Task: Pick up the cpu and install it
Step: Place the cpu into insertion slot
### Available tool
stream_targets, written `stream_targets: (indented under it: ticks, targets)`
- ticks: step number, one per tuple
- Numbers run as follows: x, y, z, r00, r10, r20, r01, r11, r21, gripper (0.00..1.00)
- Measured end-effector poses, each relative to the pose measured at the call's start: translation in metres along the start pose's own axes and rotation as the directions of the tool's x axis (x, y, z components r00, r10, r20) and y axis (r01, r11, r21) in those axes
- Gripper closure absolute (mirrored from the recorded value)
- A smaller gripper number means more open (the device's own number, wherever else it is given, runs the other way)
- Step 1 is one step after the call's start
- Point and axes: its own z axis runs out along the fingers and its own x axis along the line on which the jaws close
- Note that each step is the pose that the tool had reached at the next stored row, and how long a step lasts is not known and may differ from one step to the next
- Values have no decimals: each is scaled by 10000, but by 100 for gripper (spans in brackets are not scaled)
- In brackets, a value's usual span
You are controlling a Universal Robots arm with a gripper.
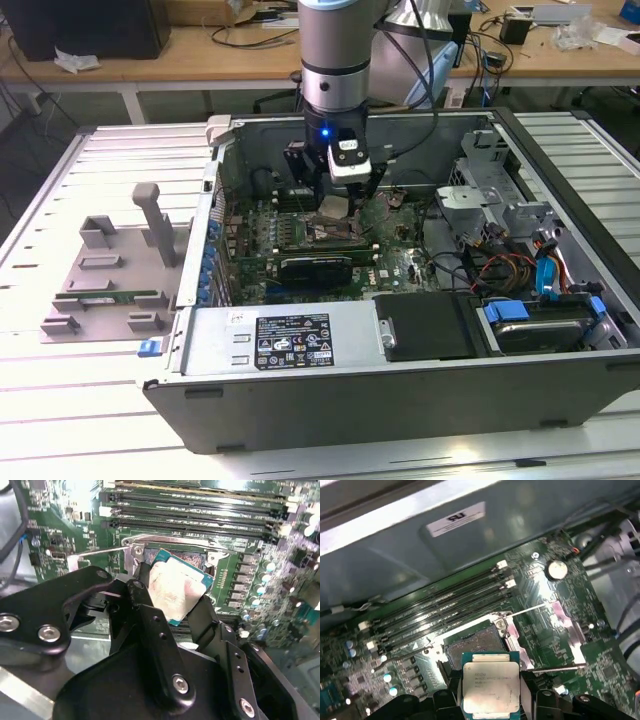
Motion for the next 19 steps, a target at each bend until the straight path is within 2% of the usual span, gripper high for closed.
stream_targets:
  ticks: [3, 5, 6, 7, 9, 10, 12, 13, 14, 15, 16, 17, 18, 19]
  targets:
    - [0, 0, 1, 9978, 665, 24, -665, 9978, 14, 45]
    - [0, 0, 2, 9944, 1058, 39, -1058, 9944, 21, 45]
    - [0, 0, 3, 9912, 1322, 50, -1323, 9912, 25, 45]
    - [0, 0, 4, 9849, 1733, 67, -1733, 9849, 32, 45]
    - [0, 0, 5, 9787, 2052, 79, -2052, 9787, 37, 45]
    - [0, 0, 6, 9725, 2327, 91, -2328, 9725, 40, 45]
    - [0, 0, 7, 9643, 2645, 104, -2646, 9644, 44, 45]
    - [0, 0, 8, 9557, 2940, 117, -2941, 9558, 47, 45]
    - [0, 0, 9, 9447, 3278, 132, -3279, 9447, 51, 45]
    - [0, 0, 10, 9293, 3690, 151, -3691, 9294, 54, 45]
    - [0, 0, 12, 9185, 3950, 162, -3951, 9186, 55, 45]
    - [0, 0, 12, 9089, 4166, 172, -4167, 9090, 57, 45]
    - [0, 0, 13, 9021, 4311, 179, -4313, 9022, 57, 45]
    - [0, 0, 14, 8871, 4612, 193, -4614, 8872, 58, 45]
